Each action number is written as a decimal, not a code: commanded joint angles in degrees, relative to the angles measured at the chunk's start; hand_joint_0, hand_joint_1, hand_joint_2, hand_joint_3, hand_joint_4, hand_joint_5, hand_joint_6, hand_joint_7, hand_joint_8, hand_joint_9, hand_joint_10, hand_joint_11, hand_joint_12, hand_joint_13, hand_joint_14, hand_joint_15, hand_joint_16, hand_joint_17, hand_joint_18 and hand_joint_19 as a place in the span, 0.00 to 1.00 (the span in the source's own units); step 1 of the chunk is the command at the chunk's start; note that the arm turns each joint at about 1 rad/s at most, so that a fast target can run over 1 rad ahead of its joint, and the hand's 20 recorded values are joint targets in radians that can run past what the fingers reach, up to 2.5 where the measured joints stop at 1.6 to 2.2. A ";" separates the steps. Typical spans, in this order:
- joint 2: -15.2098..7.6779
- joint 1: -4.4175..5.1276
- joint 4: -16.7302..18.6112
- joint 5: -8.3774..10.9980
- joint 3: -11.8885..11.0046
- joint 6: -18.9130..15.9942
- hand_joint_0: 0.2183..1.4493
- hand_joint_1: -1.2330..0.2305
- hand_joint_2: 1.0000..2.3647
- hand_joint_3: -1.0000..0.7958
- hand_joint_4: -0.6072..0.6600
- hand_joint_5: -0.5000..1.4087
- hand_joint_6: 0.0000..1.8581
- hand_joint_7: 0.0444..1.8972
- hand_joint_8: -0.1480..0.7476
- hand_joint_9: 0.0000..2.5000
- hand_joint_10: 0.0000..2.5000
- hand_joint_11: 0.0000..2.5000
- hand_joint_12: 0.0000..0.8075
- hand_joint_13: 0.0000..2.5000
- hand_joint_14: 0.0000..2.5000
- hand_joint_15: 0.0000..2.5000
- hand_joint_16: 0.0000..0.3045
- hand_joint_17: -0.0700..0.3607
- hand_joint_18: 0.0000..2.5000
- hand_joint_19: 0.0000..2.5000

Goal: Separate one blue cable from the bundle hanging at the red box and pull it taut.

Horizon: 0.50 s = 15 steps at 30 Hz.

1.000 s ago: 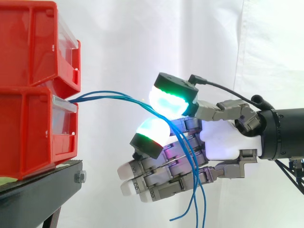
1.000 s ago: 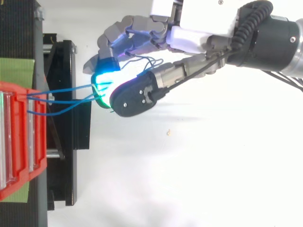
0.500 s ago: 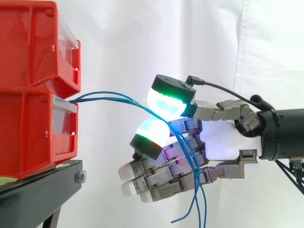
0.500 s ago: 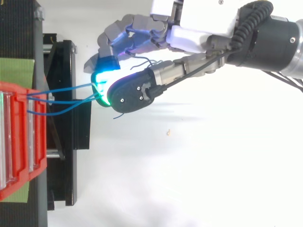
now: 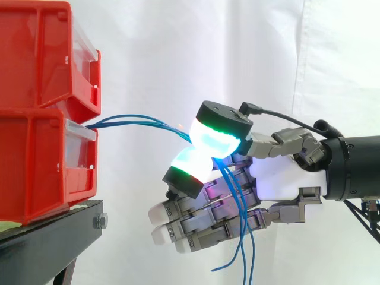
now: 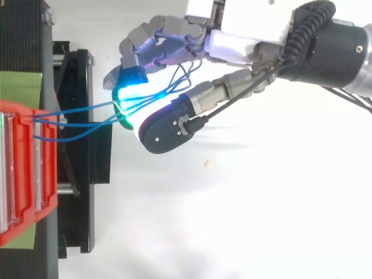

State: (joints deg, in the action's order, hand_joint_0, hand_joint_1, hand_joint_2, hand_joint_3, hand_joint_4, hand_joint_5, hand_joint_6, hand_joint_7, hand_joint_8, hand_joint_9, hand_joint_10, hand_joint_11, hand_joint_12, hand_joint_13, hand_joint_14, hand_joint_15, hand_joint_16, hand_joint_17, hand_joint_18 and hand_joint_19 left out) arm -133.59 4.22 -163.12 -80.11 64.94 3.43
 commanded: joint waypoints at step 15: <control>0.00 0.09 -0.10 0.04 0.10 0.00 0.24 0.38 0.00 0.28 0.63 0.16 0.47 0.60 0.54 0.26 0.00 0.14 0.43 0.18 0.00 0.06 0.12 0.35 0.10 0.02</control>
State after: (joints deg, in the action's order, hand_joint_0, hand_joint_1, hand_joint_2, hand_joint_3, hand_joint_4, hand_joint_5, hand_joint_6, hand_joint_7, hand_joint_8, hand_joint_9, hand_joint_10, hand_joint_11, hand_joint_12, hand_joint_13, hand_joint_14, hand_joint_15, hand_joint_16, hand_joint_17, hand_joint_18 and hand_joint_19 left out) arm -133.59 4.27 -163.17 -80.07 64.99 3.43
